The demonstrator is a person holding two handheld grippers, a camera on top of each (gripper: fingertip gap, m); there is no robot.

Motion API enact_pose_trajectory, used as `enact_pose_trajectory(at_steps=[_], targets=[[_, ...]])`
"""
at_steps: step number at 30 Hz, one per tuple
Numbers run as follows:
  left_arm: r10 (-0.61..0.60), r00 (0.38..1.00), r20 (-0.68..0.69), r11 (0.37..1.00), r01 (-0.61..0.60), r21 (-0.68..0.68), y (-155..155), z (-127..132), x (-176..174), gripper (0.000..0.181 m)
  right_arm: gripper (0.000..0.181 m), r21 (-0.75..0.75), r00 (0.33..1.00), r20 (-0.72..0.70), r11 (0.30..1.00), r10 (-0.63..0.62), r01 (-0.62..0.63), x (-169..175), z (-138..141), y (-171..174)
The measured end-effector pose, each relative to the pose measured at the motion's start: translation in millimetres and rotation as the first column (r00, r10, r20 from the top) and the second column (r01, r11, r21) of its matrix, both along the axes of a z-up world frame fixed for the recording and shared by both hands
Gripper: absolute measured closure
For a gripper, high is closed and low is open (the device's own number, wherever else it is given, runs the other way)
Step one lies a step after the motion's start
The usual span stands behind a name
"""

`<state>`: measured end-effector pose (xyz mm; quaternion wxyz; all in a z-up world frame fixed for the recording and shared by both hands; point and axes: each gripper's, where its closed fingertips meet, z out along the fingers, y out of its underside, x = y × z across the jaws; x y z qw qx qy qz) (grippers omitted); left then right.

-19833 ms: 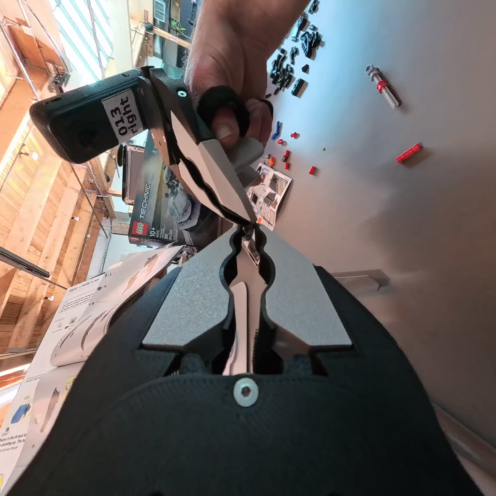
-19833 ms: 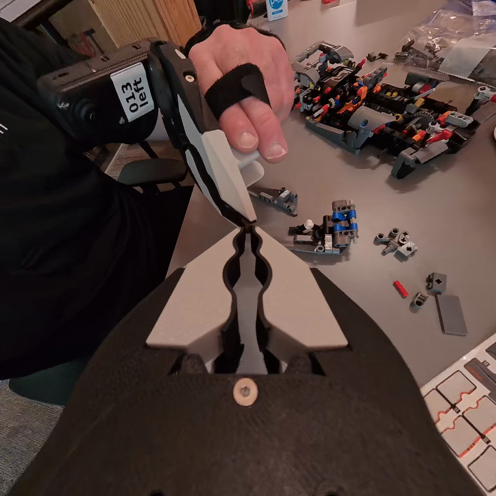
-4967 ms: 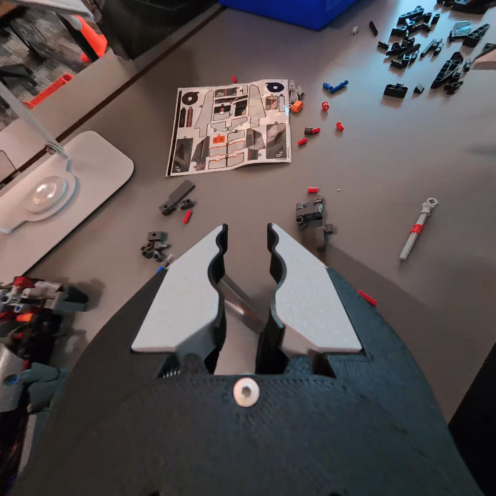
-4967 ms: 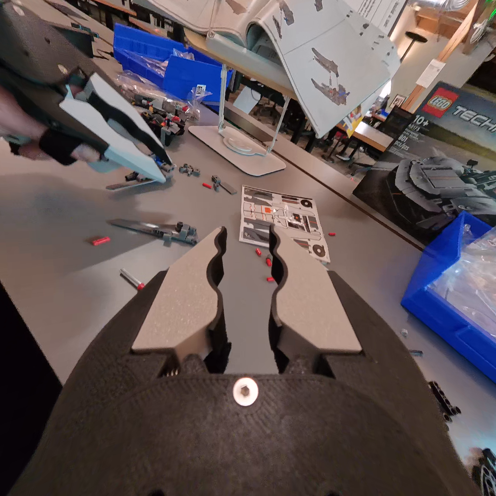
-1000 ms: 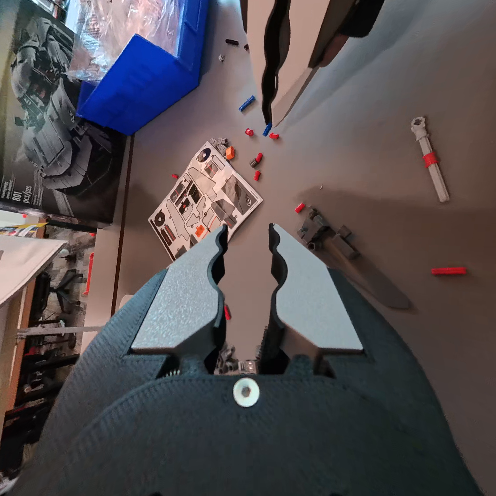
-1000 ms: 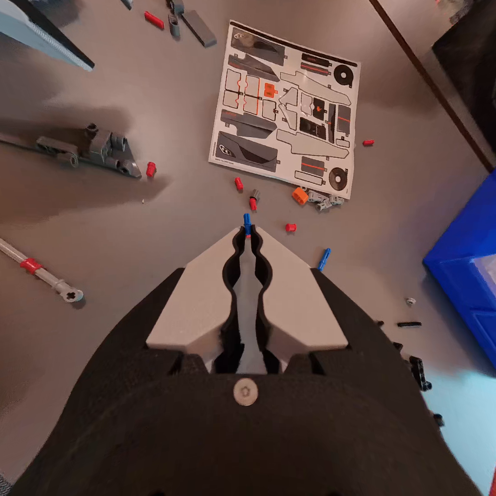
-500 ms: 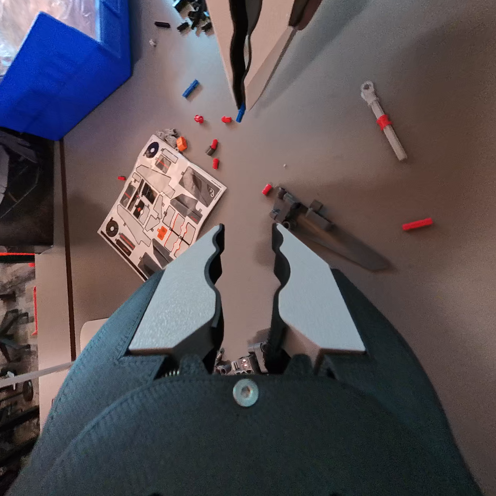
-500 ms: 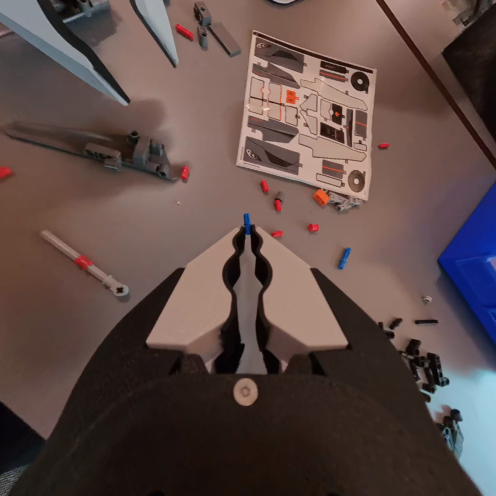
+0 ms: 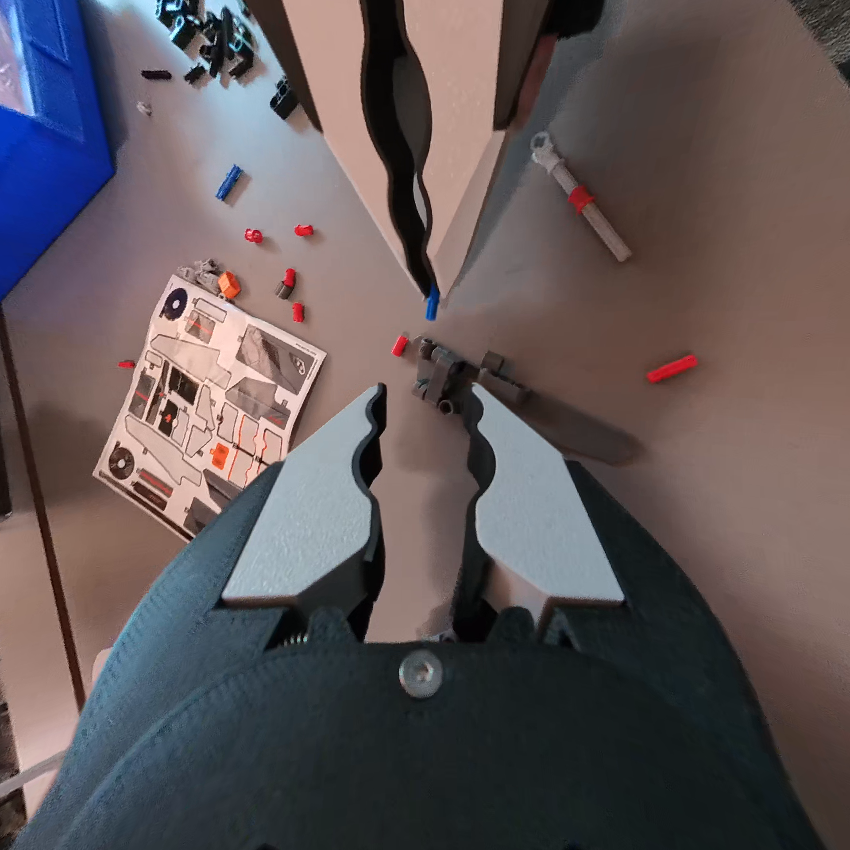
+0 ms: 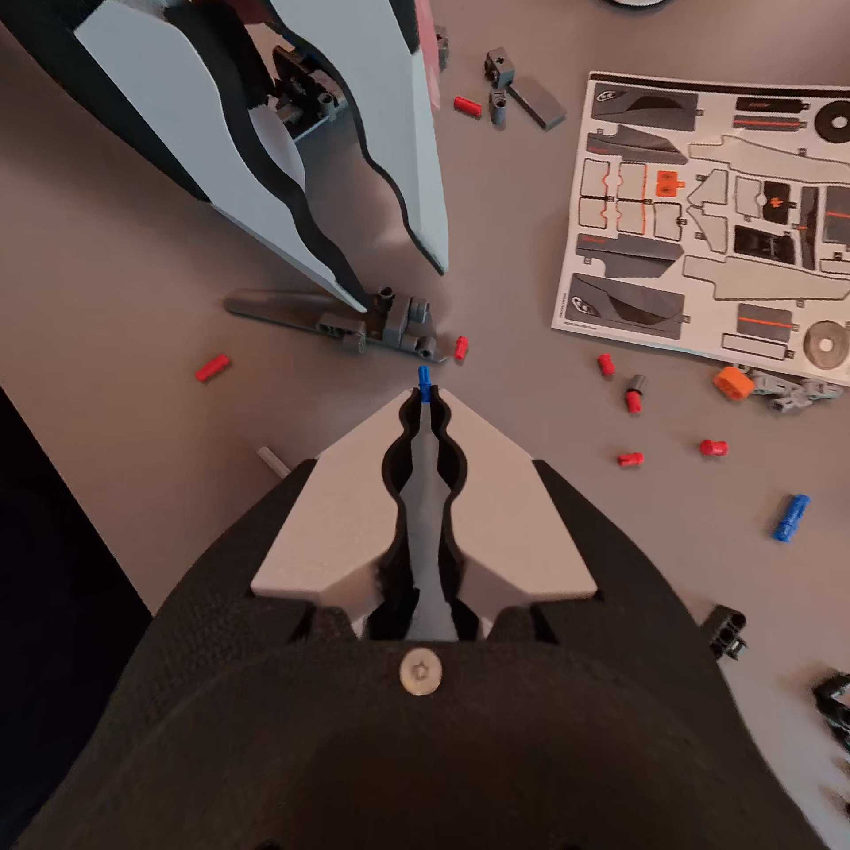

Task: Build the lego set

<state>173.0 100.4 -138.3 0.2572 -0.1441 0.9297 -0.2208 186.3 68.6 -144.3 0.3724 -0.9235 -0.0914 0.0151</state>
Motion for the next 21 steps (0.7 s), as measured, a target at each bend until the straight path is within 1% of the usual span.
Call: enact_pose_trajectory(at_steps=[1,5,8,14,21], targets=[[-0.005,1.0,0.001,1.0,0.005,0.002,-1,-1,0,0.152,0.18,0.0,1.0,0.0,1.0,0.001,-0.001,-2,-1,1],[-0.022,1.0,0.007,1.0,0.022,0.01,-5,-4,2,0.161,0.18,-0.005,1.0,0.003,1.0,-0.009,0.009,-2,-5,3],[-0.034,0.999,-0.003,0.998,0.034,0.047,-7,-11,2,0.171,0.18,-0.008,1.0,0.001,1.0,-0.016,0.016,-1,-7,5],[-0.038,0.999,-0.005,0.998,0.038,0.057,-12,-14,4,0.172,0.18,-0.002,1.0,0.007,1.0,-0.023,0.023,2,-6,7],[-0.025,1.0,-0.004,0.995,0.025,0.092,-15,-14,6,0.173,0.18,-0.033,0.996,0.09,0.999,-0.009,0.012,9,-8,5]])
